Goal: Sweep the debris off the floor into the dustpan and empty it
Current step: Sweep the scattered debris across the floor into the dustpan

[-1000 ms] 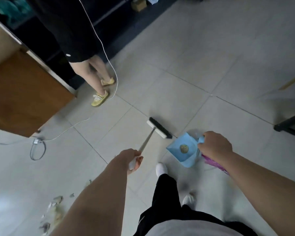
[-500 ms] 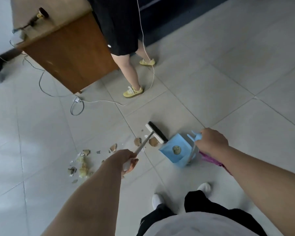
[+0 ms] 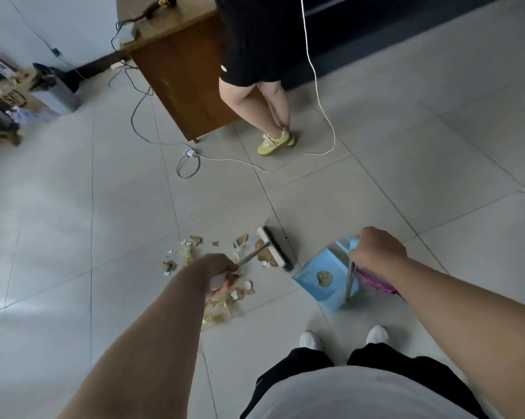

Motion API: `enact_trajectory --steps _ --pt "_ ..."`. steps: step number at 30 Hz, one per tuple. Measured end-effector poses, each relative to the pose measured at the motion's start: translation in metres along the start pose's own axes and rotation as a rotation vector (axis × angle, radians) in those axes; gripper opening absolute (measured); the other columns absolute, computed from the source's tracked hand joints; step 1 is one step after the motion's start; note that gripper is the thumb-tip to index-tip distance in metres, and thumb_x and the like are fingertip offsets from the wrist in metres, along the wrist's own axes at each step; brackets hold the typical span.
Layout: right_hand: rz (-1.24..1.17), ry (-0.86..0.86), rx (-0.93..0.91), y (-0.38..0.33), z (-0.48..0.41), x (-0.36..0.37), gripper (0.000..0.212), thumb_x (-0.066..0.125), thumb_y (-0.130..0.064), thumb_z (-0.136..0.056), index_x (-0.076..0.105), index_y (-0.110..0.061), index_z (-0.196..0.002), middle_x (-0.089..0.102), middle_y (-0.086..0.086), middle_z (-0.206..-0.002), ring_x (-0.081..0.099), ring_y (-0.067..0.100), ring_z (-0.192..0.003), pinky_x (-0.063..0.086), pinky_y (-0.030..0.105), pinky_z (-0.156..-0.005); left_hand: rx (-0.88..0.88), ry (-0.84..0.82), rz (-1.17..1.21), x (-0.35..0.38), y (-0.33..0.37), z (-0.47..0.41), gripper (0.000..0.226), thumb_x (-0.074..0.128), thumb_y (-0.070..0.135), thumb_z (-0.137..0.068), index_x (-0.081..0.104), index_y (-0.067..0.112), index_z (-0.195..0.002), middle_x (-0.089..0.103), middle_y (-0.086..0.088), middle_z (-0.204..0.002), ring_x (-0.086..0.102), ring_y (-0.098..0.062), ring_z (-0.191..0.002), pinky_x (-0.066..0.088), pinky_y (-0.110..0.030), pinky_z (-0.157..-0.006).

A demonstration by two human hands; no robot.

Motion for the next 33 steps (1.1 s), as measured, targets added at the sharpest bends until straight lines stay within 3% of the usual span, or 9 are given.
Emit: enact_trajectory --steps 6,10,13,18,20,22,24,29,33 --pt "-0.038 0.021 -0.032 0.0 -0.011 -0.002 0.017 0.06 -0.024 -0.085 0.059 -0.012 -0.098 0.065 0.009 -0.102 0.06 0.03 -0.09 0.041 0.028 -0.07 0.174 -0.016 0.016 0.039 0.049 0.018 0.017 0.05 0.003 -0.095 0.054 0.0 -0.079 0.054 -0.009 -0.046 0.045 -0.01 -0.024 0.036 -0.009 -0.033" --pt "-0.046 0.0 -0.05 0.016 -0.029 -0.004 0.022 0.063 -0.026 -0.082 0.059 -0.012 -0.099 0.065 0.008 -0.099 0.058 0.029 -0.084 0.041 0.028 -0.069 0.185 -0.094 0.177 0.087 0.075 0.011 0.01 0.047 0.005 -0.097 0.048 0.001 -0.088 0.051 -0.011 -0.065 0.045 -0.009 -0.024 0.035 -0.01 -0.028" --pt "-0.045 -0.027 -0.059 0.029 -0.041 -0.004 0.026 0.062 -0.027 -0.082 0.062 -0.013 -0.103 0.067 0.009 -0.102 0.062 0.03 -0.092 0.04 0.028 -0.069 0.159 -0.158 0.229 0.13 0.092 0.0 0.014 0.047 0.009 -0.098 0.047 0.003 -0.085 0.054 -0.01 -0.061 0.044 -0.007 -0.025 0.036 -0.01 -0.028" --pt "-0.037 -0.041 -0.066 0.042 -0.058 -0.006 0.022 0.061 -0.031 -0.082 0.065 -0.015 -0.098 0.067 0.006 -0.097 0.061 0.03 -0.087 0.041 0.028 -0.067 0.155 -0.103 0.197 0.167 0.101 -0.023 0.009 0.051 0.009 -0.097 0.048 0.009 -0.088 0.053 -0.006 -0.072 0.05 -0.011 -0.039 0.037 -0.008 -0.032" --pt "-0.033 -0.043 -0.078 0.043 -0.061 -0.008 0.016 0.061 -0.03 -0.082 0.062 -0.016 -0.091 0.066 0.004 -0.092 0.056 0.028 -0.08 0.04 0.028 -0.066 0.149 -0.061 0.138 0.161 0.097 -0.031 0.015 0.05 0.01 -0.097 0.047 0.012 -0.082 0.053 -0.003 -0.073 0.048 -0.01 -0.048 0.037 -0.009 -0.032" --pt "-0.018 -0.034 -0.089 0.04 -0.062 -0.01 0.011 0.061 -0.028 -0.083 0.058 -0.018 -0.086 0.062 0.003 -0.087 0.054 0.027 -0.078 0.04 0.028 -0.066 0.08 -0.029 0.203 0.148 0.089 -0.036 0.002 0.05 0.009 -0.098 0.051 0.009 -0.097 0.057 -0.005 -0.083 0.049 -0.01 -0.051 0.039 -0.01 -0.033" --pt "-0.011 -0.025 -0.093 0.036 -0.062 -0.008 0.011 0.061 -0.027 -0.082 0.06 -0.017 -0.086 0.063 0.004 -0.088 0.055 0.027 -0.078 0.04 0.028 -0.066 0.056 -0.019 0.232 0.129 0.079 -0.045 0.012 0.049 0.01 -0.099 0.049 0.008 -0.111 0.055 -0.006 -0.082 0.048 -0.01 -0.052 0.038 -0.009 -0.031" --pt "-0.004 -0.007 -0.093 0.017 -0.045 0.006 0.013 0.061 -0.026 -0.082 0.063 -0.015 -0.09 0.067 0.007 -0.093 0.059 0.03 -0.082 0.04 0.028 -0.066 -0.021 0.013 0.238 0.066 0.038 -0.047 0.008 0.048 0.012 -0.099 0.05 0.005 -0.097 0.053 -0.006 -0.069 0.044 -0.009 -0.026 0.034 -0.009 -0.028" --pt "0.003 0.012 -0.097 -0.009 -0.015 0.028 0.007 0.061 -0.025 -0.084 0.059 -0.018 -0.087 0.067 0.009 -0.097 0.064 0.033 -0.094 0.039 0.029 -0.068 -0.062 0.004 0.294 0.025 -0.016 -0.044 0.012 0.048 0.013 -0.099 0.051 0.004 -0.092 0.053 -0.004 -0.067 0.042 -0.008 -0.022 0.034 -0.01 -0.027"
Point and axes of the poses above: each hand's wrist, its own z-axis away from the middle knuckle, its own x-axis out of the palm, y = z × x, the point moved 3 cm from there along -z, towards the middle knuckle
